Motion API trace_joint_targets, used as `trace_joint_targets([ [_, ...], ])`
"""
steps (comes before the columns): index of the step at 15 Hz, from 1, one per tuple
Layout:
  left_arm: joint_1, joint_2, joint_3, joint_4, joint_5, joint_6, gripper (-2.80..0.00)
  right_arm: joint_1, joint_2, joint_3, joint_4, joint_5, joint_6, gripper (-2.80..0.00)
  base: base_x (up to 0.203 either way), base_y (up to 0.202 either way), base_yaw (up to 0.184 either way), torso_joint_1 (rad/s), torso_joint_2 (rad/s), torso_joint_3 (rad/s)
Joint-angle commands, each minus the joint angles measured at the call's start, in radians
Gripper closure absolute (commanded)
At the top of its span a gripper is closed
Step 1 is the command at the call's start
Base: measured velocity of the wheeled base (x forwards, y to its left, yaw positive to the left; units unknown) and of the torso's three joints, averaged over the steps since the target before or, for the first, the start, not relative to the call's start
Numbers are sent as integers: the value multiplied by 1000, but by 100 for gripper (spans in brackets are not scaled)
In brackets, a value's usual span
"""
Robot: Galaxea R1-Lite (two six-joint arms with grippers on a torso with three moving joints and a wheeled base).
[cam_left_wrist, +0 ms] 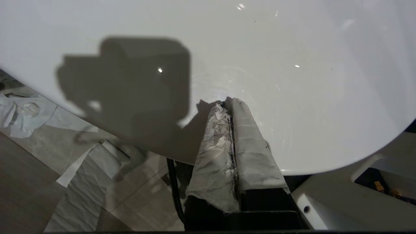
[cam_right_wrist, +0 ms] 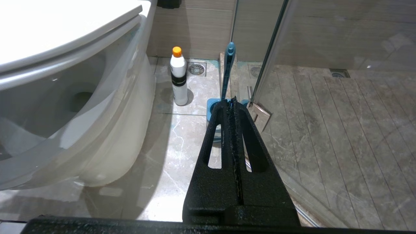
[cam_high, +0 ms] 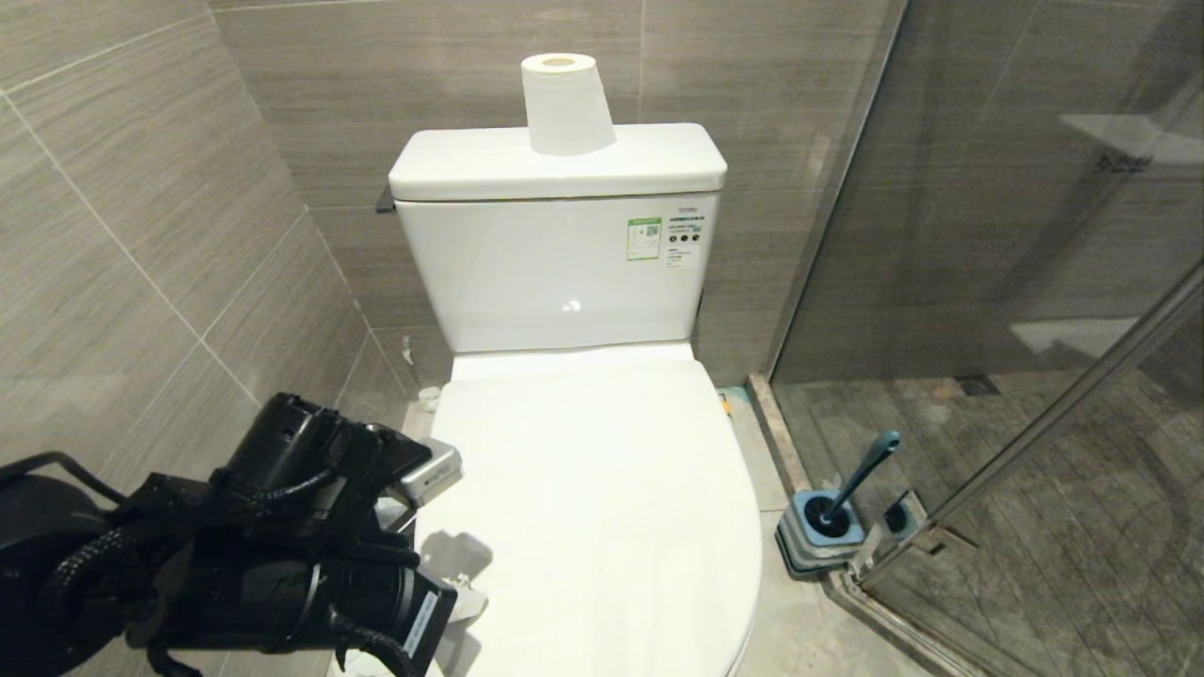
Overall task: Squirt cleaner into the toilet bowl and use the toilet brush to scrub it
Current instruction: Close the toilet lid
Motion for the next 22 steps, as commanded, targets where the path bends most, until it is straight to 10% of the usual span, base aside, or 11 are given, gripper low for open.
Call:
trace_joint_targets([
  [1, -19, -4, 22, -21, 0, -34, 0, 0, 2, 0, 0, 1, 0, 0, 0, 0, 0, 0, 0, 0],
  [22, -77, 302, 218, -518, 75, -133, 0, 0, 2, 0, 0, 1, 0, 0, 0, 0, 0, 0, 0, 0],
])
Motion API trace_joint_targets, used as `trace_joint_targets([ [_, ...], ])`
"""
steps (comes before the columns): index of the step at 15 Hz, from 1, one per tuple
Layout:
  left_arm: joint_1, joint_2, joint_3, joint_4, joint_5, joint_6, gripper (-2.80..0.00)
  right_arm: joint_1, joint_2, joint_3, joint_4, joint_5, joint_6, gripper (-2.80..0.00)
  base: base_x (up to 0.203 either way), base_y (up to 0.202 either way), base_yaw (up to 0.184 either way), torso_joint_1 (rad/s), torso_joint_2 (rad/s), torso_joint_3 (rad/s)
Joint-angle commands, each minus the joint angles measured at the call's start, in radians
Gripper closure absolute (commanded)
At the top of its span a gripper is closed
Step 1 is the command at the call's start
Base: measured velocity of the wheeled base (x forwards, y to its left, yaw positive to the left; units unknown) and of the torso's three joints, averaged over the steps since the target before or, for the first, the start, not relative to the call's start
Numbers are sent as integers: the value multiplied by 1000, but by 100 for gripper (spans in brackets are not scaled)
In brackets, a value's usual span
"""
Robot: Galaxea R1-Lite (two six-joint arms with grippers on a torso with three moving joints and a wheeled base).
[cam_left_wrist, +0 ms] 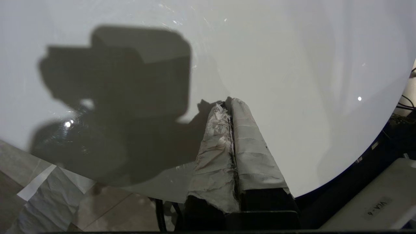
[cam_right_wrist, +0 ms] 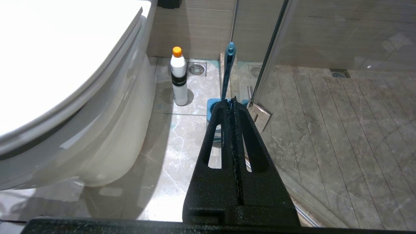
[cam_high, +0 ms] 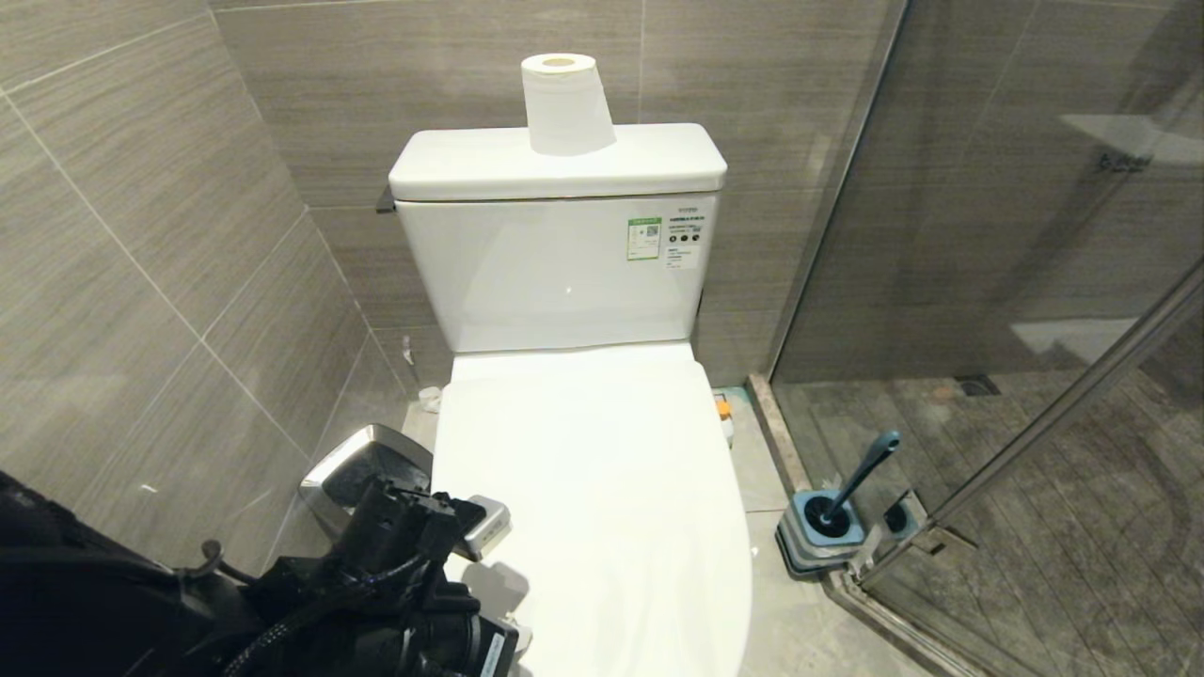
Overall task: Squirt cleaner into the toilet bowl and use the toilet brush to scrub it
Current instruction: Close the toilet lid
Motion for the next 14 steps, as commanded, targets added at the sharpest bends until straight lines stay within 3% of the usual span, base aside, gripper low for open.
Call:
trace_joint_targets([
  [1, 1, 70, 22, -72, 9, -2, 0, 0, 2, 0, -1, 0, 0, 0, 0, 0, 0, 0, 0, 0],
  [7, 1, 169, 56, -205, 32, -82, 0, 0, 2, 0, -1, 0, 0, 0, 0, 0, 0, 0, 0, 0],
  [10, 1, 215, 80, -311, 52, -89, 0, 0, 2, 0, -1, -1, 0, 0, 0, 0, 0, 0, 0, 0],
  [14, 1, 234, 93, -339, 69, -111, 0, 0, 2, 0, -1, 0, 0, 0, 0, 0, 0, 0, 0, 0],
])
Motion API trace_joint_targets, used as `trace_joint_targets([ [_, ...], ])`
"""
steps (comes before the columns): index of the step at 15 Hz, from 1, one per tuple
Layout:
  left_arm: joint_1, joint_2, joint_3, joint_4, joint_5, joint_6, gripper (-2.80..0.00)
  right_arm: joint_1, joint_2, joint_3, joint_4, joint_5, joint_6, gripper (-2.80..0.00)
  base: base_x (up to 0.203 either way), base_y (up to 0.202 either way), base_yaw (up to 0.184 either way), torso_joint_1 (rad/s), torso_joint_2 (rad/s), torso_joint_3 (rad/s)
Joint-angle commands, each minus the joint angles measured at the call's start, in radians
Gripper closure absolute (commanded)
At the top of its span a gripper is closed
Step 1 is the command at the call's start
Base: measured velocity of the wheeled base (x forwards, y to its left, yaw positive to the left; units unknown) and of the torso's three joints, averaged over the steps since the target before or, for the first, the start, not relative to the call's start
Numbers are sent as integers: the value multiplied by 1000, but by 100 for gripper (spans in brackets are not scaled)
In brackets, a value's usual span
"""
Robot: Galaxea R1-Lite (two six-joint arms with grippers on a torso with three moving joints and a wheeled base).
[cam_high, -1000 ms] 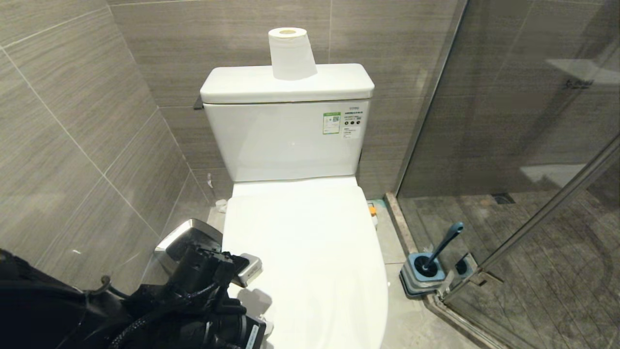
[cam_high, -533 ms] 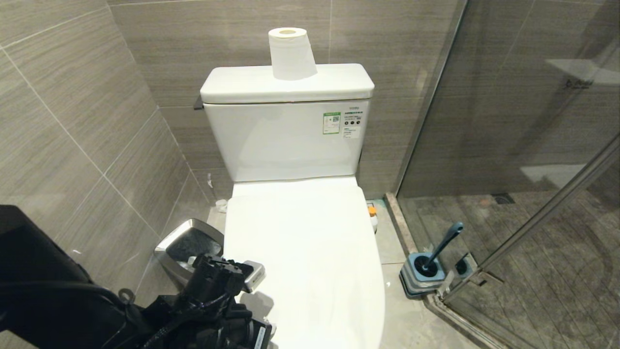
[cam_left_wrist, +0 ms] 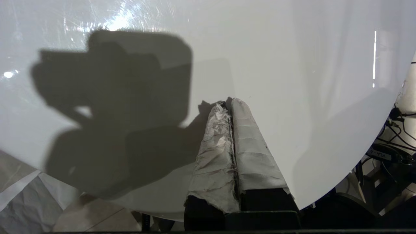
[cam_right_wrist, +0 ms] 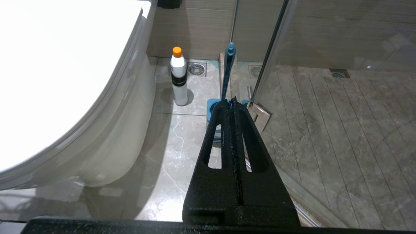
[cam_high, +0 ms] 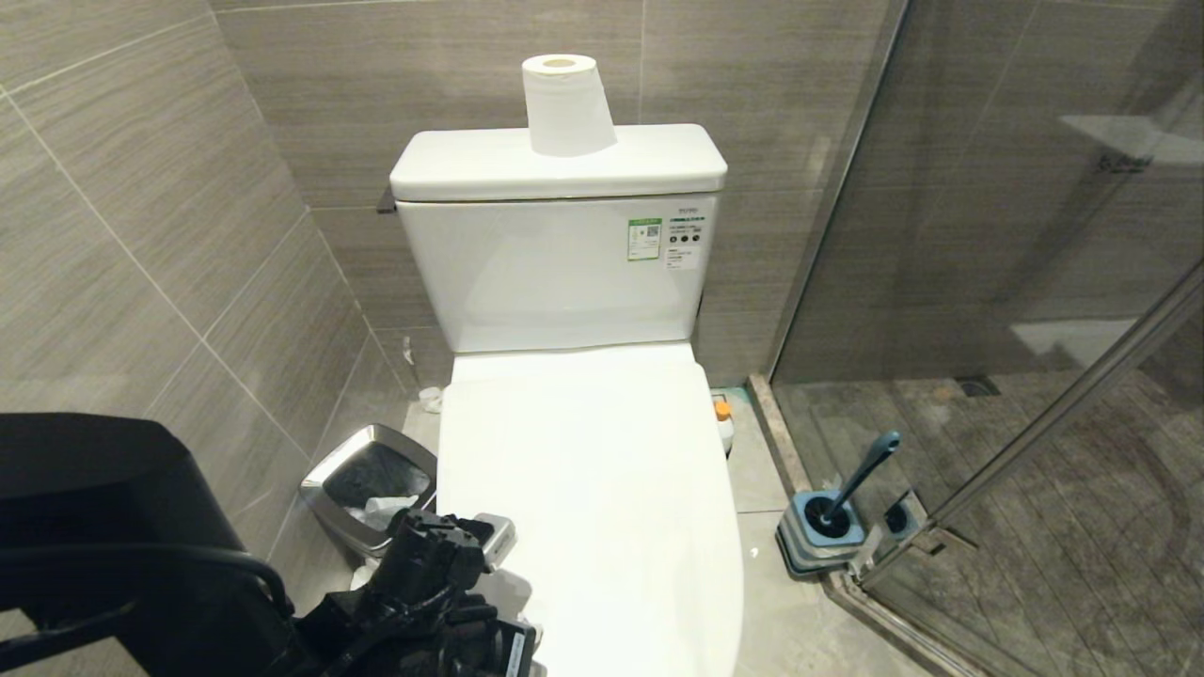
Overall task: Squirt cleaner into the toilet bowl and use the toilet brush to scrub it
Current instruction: Close the toilet lid
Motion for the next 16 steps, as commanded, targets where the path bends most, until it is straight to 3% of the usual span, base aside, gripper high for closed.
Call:
trace_joint_targets([
  [1, 4, 20, 3, 0, 2, -7, 0, 0, 2, 0, -1, 1, 0, 0, 0, 0, 0, 0, 0, 0],
  [5, 14, -95, -4, 7, 5, -29, 0, 0, 2, 0, -1, 1, 0, 0, 0, 0, 0, 0, 0, 0],
  [7, 24, -237, -24, 82, 5, -36, 0, 0, 2, 0, -1, 1, 0, 0, 0, 0, 0, 0, 0, 0],
  [13, 118, -606, -334, 592, 5, -39, 0, 0, 2, 0, -1, 1, 0, 0, 0, 0, 0, 0, 0, 0],
  [16, 253, -694, -511, 746, 5, 26, 0, 0, 2, 0, -1, 1, 0, 0, 0, 0, 0, 0, 0, 0],
])
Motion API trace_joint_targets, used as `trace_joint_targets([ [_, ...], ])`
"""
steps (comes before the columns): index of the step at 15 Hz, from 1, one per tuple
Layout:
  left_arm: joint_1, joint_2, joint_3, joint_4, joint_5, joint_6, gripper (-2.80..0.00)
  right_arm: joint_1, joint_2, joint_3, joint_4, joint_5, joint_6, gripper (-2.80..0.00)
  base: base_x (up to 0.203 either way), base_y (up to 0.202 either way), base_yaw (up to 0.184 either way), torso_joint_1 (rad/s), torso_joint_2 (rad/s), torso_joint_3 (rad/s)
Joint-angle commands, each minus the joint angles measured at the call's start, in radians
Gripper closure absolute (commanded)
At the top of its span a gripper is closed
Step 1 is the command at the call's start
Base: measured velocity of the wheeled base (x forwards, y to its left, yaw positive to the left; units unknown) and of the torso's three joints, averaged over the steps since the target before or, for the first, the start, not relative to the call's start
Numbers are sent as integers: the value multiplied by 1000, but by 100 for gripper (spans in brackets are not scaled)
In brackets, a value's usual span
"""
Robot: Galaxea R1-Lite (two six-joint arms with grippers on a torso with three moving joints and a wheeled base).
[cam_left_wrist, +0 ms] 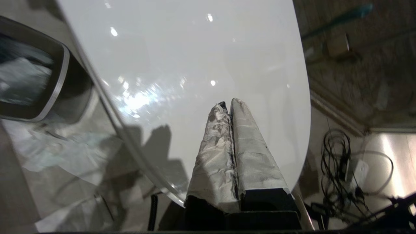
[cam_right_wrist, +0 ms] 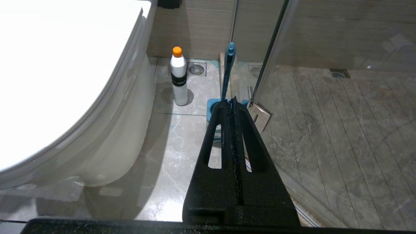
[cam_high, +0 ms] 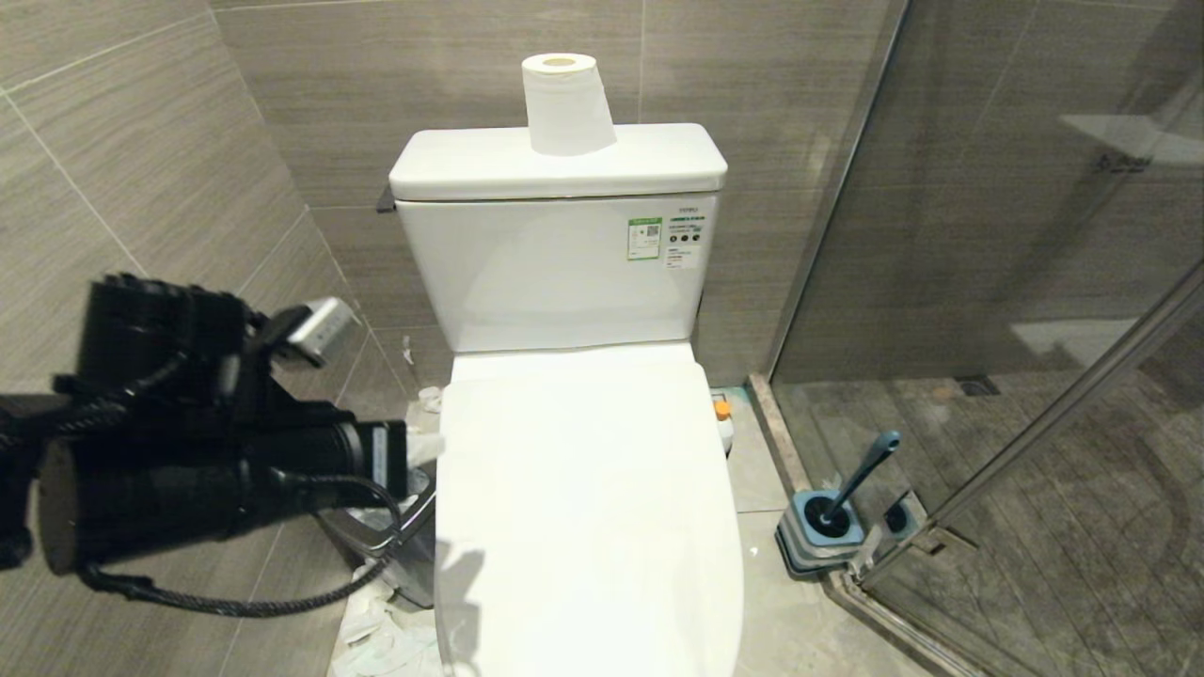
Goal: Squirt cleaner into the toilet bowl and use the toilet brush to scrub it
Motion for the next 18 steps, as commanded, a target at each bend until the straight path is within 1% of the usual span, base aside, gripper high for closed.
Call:
trace_joint_targets([
  [1, 110, -116, -140, 88, -5, 51, 0, 0, 2, 0, -1, 0, -1, 0, 0, 0, 0, 0, 0, 0],
  [3, 188, -161, -217, 141, -15, 102, 0, 0, 2, 0, -1, 0, -1, 0, 0, 0, 0, 0, 0, 0],
  [5, 235, -201, -229, 161, -22, 143, 0, 0, 2, 0, -1, 0, -1, 0, 0, 0, 0, 0, 0, 0],
  [9, 279, -277, -224, 177, -25, 151, 0, 0, 2, 0, -1, 0, -1, 0, 0, 0, 0, 0, 0, 0],
  [12, 287, -315, -226, 175, -19, 157, 0, 0, 2, 0, -1, 0, -1, 0, 0, 0, 0, 0, 0, 0],
  [15, 343, -333, -234, 168, 16, 203, 0, 0, 2, 0, -1, 0, -1, 0, 0, 0, 0, 0, 0, 0],
  [17, 363, -374, -237, 172, 36, 219, 0, 0, 2, 0, -1, 0, -1, 0, 0, 0, 0, 0, 0, 0],
  [18, 374, -395, -236, 176, 38, 250, 0, 0, 2, 0, -1, 0, -1, 0, 0, 0, 0, 0, 0, 0],
])
